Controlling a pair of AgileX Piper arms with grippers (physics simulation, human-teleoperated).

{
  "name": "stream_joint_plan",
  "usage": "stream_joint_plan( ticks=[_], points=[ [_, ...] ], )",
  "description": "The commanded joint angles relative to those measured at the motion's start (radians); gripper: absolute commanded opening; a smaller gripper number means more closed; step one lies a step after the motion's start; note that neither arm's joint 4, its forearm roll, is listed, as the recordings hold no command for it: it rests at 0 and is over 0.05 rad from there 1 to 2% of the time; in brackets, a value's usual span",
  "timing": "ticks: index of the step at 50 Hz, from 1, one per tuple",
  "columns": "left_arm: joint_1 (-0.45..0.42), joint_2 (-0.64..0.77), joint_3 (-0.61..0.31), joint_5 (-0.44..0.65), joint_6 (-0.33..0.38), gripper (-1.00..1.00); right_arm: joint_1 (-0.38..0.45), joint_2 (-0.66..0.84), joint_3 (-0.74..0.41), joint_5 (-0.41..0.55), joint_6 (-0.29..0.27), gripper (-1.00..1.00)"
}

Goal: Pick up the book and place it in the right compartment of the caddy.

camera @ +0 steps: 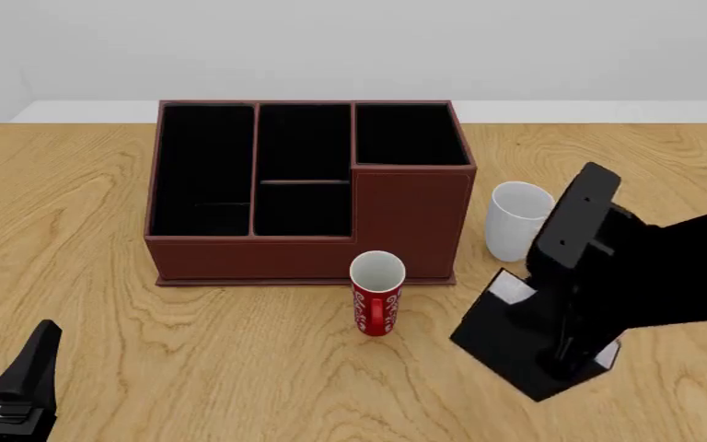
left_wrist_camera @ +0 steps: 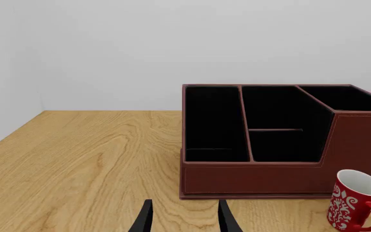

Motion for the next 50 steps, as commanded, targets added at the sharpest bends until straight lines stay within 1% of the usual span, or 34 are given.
stream_joint_plan(
  ticks=[1,2,3,4,5,7,8,9,10,11,14,16,17,18,19,20,21,22,23,24,25,26,27,30,31,33,36,40,44,45,46,47,49,50],
  points=[
    [0.0,0.0,0.0,0.0,0.0,1.0,-0.021,0.047,-0.257,0.108,0.099,-1.0],
    [0.0,0.0,0.0,0.0,0.0,1.0,-0.021,0.047,-0.258,0.109,0.099,-1.0],
    [0.0,0.0,0.0,0.0,0.0,1.0,-0.025,0.064,-0.32,0.124,0.107,-1.0],
    [0.0,0.0,0.0,0.0,0.0,1.0,-0.025,0.065,-0.322,0.125,0.107,-1.0],
    [0.0,0.0,0.0,0.0,0.0,1.0,-0.077,0.109,-0.342,0.127,0.086,-1.0],
    [0.0,0.0,0.0,0.0,0.0,1.0,-0.072,0.117,-0.364,0.134,0.096,-1.0],
    [0.0,0.0,0.0,0.0,0.0,1.0,-0.108,0.147,-0.385,0.149,0.043,-1.0],
    [0.0,0.0,0.0,0.0,0.0,1.0,-0.092,0.15,-0.413,0.157,0.071,-1.0],
    [0.0,0.0,0.0,0.0,0.0,1.0,-0.092,0.15,-0.414,0.157,0.071,-1.0],
    [0.0,0.0,0.0,0.0,0.0,1.0,-0.085,0.166,-0.49,0.175,0.088,-1.0],
    [0.0,0.0,0.0,0.0,0.0,1.0,-0.065,0.174,-0.526,0.2,0.093,-1.0],
    [0.0,0.0,0.0,0.0,0.0,1.0,-0.077,0.194,-0.547,0.203,0.081,-1.0],
    [0.0,0.0,0.0,0.0,0.0,1.0,-0.092,0.212,-0.568,0.203,0.065,-1.0],
    [0.0,0.0,0.0,0.0,0.0,1.0,-0.092,0.213,-0.568,0.203,0.065,-1.0],
    [0.0,0.0,0.0,0.0,0.0,1.0,-0.111,0.234,-0.59,0.203,0.059,-1.0],
    [0.0,0.0,0.0,0.0,0.0,1.0,-0.11,0.248,-0.622,0.204,0.056,-1.0],
    [0.0,0.0,0.0,0.0,0.0,1.0,-0.148,0.272,-0.657,0.204,0.032,-1.0],
    [0.0,0.0,0.0,0.0,0.0,1.0,-0.148,0.273,-0.658,0.204,0.032,-1.0],
    [0.0,0.0,0.0,0.0,0.0,1.0,-0.144,0.272,-0.651,0.204,0.009,-1.0],
    [0.0,0.0,0.0,0.0,0.0,1.0,-0.144,0.272,-0.651,0.204,0.008,-1.0],
    [0.0,0.0,0.0,0.0,0.0,1.0,-0.167,0.297,-0.703,0.204,0.021,-1.0],
    [0.0,0.0,0.0,0.0,0.0,1.0,-0.149,0.295,-0.699,0.204,0.018,-1.0],
    [0.0,0.0,0.0,0.0,0.0,1.0,-0.159,0.3,-0.7,0.204,0.008,-1.0],
    [0.0,0.0,0.0,0.0,0.0,1.0,-0.161,0.317,-0.725,0.204,0.005,-1.0],
    [0.0,0.0,0.0,0.0,0.0,1.0,-0.178,0.326,-0.726,0.204,-0.015,-1.0],
    [0.0,0.0,0.0,0.0,0.0,1.0,-0.19,0.338,-0.739,0.204,-0.027,-1.0],
    [0.0,0.0,0.0,0.0,0.0,1.0,-0.184,0.349,-0.759,0.204,-0.022,-1.0],
    [0.0,0.0,0.0,0.0,0.0,1.0,-0.186,0.367,-0.783,0.204,-0.039,-1.0],
    [0.0,0.0,0.0,0.0,0.0,1.0,-0.199,0.391,-0.821,0.204,-0.077,-1.0],
    [0.0,0.0,0.0,0.0,0.0,1.0,-0.208,0.397,-0.827,0.204,-0.098,-1.0],
    [0.0,0.0,0.0,0.0,0.0,1.0,-0.203,0.399,-0.83,0.204,-0.089,-1.0],
    [0.0,0.0,0.0,0.0,0.0,1.0,-0.219,0.409,-0.846,0.204,-0.108,-1.0],
    [0.0,0.0,0.0,0.0,0.0,1.0,-0.218,0.412,-0.848,0.204,-0.118,-1.0],
    [0.0,0.0,0.0,0.0,0.0,1.0,-0.226,0.421,-0.869,0.204,-0.129,-1.0]
  ],
)
